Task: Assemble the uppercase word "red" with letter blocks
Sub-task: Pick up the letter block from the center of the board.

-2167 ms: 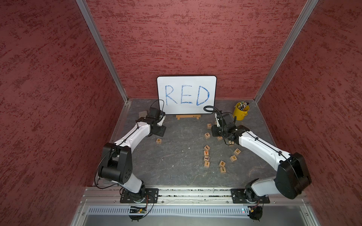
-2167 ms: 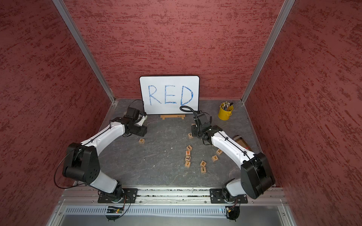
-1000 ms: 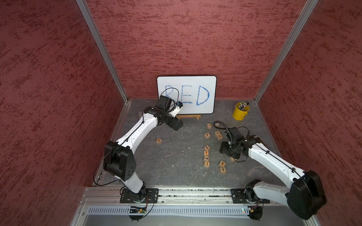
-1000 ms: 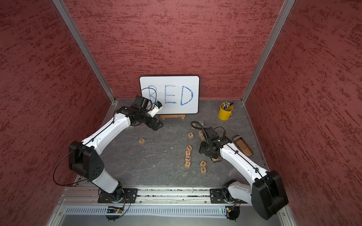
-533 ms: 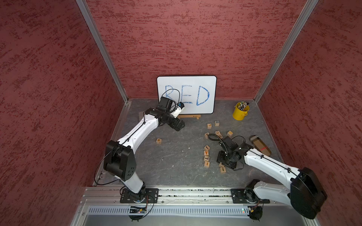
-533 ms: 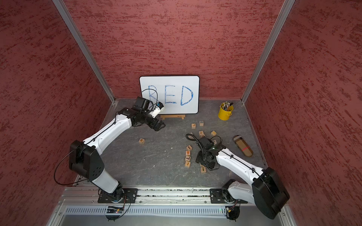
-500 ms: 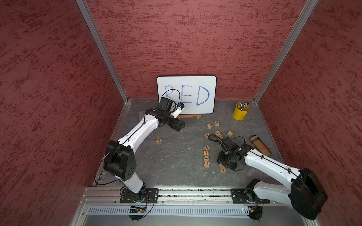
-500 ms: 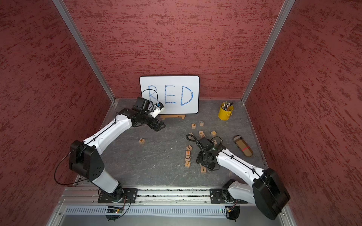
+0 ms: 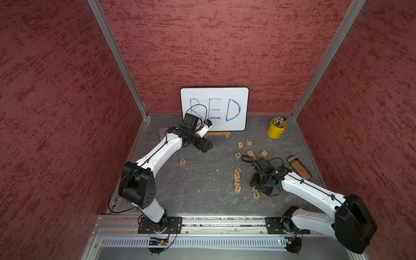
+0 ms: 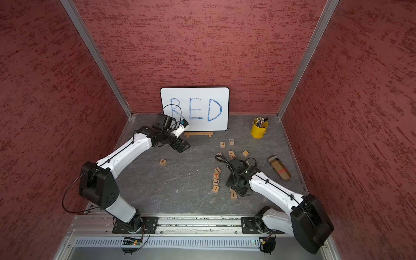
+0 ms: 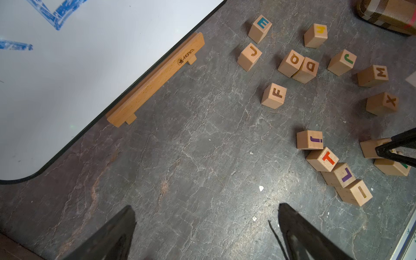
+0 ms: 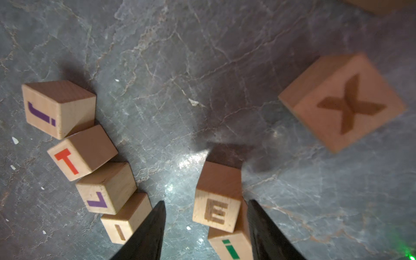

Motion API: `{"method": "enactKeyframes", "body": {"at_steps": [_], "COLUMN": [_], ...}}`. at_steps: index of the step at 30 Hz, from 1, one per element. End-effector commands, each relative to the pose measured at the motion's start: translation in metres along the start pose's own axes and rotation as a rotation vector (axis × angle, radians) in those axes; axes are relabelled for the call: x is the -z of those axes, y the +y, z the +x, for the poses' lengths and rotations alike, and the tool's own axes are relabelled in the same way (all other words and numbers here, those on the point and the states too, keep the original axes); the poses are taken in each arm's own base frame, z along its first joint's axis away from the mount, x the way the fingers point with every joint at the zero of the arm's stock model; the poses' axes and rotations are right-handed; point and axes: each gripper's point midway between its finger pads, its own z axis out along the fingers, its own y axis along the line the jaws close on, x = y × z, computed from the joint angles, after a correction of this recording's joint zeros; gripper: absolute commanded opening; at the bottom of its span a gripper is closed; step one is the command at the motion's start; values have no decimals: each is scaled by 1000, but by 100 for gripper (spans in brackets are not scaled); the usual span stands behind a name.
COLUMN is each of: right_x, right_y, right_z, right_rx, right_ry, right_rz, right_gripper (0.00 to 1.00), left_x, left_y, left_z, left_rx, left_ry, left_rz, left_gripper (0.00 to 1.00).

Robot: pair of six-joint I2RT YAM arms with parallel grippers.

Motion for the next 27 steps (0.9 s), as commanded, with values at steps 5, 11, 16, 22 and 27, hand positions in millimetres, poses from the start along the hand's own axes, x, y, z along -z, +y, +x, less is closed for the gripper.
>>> {"method": "enactKeyframes", "body": {"at_steps": [5,11,16,22,27], "right_x": [-10,-12,-11,-13,-14], "right_y": [-1,-4,-2,0,1], "right_z": [-1,-4,-7,-9,-9], "right_rx": [13,55,73,97,110], "right_ry": [1,1,-9,-9,-10], "right_rz": [23,66,72,80,78], "right_gripper": [56,53,48,43,37], "left_x": [4,6,12,19,19], "left_y": [-5,-4,1,2,2], "left_z": [-1,1,-2,-8,-8], "left_rx": [-18,-25,-12,-9,0], "left_ry": [-29,-28,-42,-59,-59], "left_rz": [10,1,-11,-16,-17], "left_gripper": [100,100,100,100,100]}}
